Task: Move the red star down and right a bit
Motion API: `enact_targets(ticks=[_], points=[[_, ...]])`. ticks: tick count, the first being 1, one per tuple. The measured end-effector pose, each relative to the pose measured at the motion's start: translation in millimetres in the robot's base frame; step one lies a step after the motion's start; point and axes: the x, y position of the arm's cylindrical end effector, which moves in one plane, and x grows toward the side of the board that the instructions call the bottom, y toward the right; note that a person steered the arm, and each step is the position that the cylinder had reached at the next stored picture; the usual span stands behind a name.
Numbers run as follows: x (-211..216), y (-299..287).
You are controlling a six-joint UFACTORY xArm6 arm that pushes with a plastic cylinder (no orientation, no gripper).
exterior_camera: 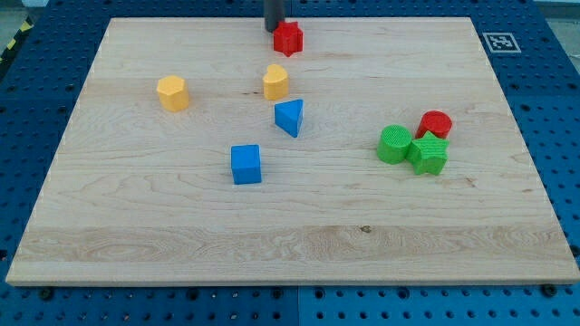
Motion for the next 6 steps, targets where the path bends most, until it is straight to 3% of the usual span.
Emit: enact_targets(ticks=[1,4,6], points=[[13,18],[31,-38],[48,-24]])
